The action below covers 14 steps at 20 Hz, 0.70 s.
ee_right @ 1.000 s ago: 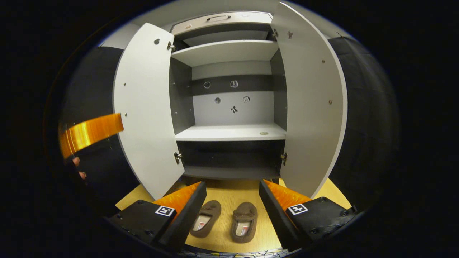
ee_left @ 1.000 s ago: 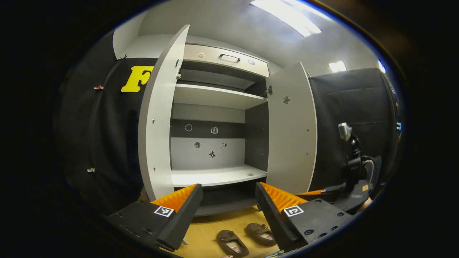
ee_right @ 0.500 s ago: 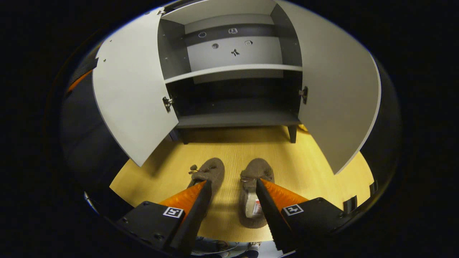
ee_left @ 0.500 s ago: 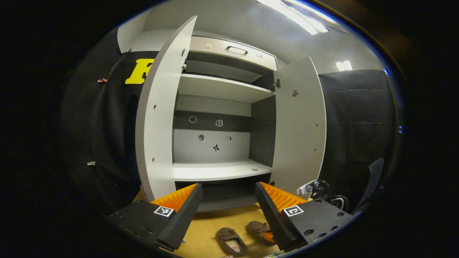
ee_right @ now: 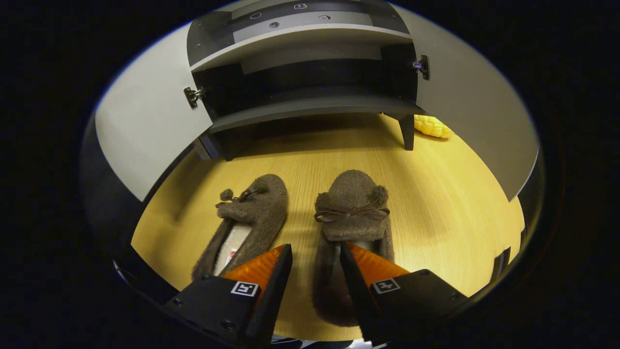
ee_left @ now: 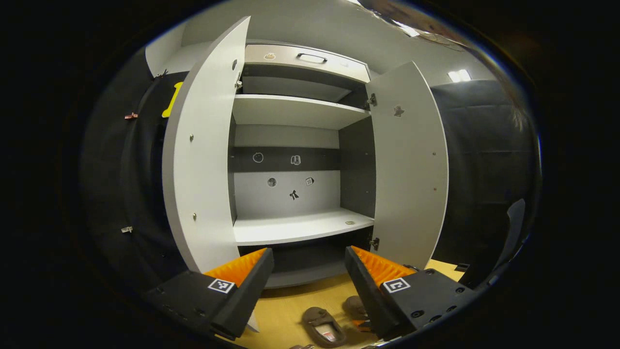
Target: Grab one shoe with the right hand and put it into the shoe cabinet, grab the other shoe with the left hand and put it into the shoe cabinet; then close the right door with the right hand and the left door with the left hand.
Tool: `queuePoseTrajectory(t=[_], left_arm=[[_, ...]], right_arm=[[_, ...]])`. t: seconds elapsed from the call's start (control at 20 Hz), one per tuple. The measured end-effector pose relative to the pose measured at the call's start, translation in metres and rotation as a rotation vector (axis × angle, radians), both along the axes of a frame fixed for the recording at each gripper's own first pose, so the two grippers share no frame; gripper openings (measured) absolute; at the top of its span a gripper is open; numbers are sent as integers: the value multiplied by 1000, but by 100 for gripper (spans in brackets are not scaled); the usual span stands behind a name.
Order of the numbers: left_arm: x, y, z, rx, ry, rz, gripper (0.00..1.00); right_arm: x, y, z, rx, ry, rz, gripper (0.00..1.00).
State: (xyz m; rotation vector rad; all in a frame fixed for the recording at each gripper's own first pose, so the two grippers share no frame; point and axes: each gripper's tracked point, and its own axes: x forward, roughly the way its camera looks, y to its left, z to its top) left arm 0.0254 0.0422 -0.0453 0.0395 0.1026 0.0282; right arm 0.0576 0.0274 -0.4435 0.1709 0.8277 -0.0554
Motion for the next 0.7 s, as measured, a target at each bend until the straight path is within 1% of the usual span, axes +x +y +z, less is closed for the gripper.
queuePoseTrajectory(t=[0.05, 0.1, 0.15, 0.2, 0.25, 0.3, 0.35, 0.4, 0.45, 0.5, 0.55, 0.7], left_arm=[[2, 1, -2, -6, 1, 1, 95], [4, 1, -3, -15, 4, 4, 95], [6, 3, -6, -22, 9, 8, 95], [8, 5, -7, -26, 15, 10, 95], [10, 7, -9, -24, 21, 15, 95], [11, 10, -10, -19, 27, 22, 95], [11, 12, -12, -16, 32, 27, 95], [12, 14, -14, -16, 39, 32, 95], [14, 14, -15, -18, 44, 35, 95], [15, 15, -16, -23, 49, 38, 95], [16, 15, -18, -28, 53, 38, 95], [19, 14, -17, -34, 52, 38, 95]], right_arm=[[6, 0, -6, 4, 6, 2, 63], [11, 0, -11, 10, 12, 2, 60], [16, -1, -14, 8, 11, -3, 51], [23, -3, -17, 3, 8, -9, 60], [25, -7, -19, -11, 14, -21, 49], [29, -11, -24, -24, 11, -30, 41], [31, -9, -24, -12, 15, -24, 27], [29, -9, -24, -14, 22, -14, 25], [30, -9, -23, -15, 20, -2, 22], [31, -16, -16, -41, 8, -14, 26], [32, -15, -21, -51, 22, -7, 6], [28, -12, -22, -28, 34, 16, 5]])
